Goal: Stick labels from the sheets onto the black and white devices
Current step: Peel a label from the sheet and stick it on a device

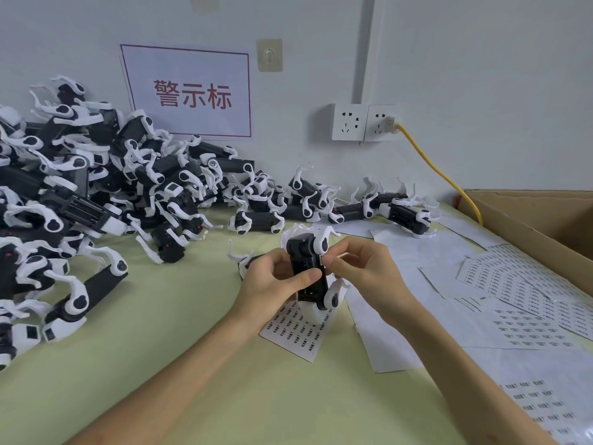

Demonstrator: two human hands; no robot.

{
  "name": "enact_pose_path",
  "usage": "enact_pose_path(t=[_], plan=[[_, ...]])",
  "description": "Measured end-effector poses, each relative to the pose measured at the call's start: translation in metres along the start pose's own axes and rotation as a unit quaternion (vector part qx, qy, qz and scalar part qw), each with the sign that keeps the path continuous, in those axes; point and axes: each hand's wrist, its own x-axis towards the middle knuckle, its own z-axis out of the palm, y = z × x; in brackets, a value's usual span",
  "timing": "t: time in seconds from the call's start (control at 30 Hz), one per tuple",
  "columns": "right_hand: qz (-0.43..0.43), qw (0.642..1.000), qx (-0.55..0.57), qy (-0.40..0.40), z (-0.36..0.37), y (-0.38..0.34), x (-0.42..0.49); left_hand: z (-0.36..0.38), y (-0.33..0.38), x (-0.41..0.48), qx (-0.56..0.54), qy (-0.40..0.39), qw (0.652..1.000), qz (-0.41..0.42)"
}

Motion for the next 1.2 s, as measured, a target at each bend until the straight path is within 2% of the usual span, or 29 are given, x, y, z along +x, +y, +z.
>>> enact_pose_path(t=[0.63,0.87,1.03,1.2], plan=[[-0.004,0.999,-0.030,0.035,0.0045,0.0004,-0.0017,0.0012,0.0041,-0.0048,0.050,0.026,0.997,0.056],[0.043,0.999,0.028,0.014,0.0009,0.0009,-0.0005,0.0019,0.0066,-0.0087,0.075,0.018,0.994,0.082],[0.074,0.996,0.032,0.033,0.0012,-0.0004,-0.0002,0.0002,0.0060,-0.0059,0.020,-0.004,0.998,0.064],[0.055,0.997,0.056,-0.021,0.0054,-0.0039,-0.0010,-0.0006,0.0067,-0.0024,-0.094,-0.071,0.993,-0.011]])
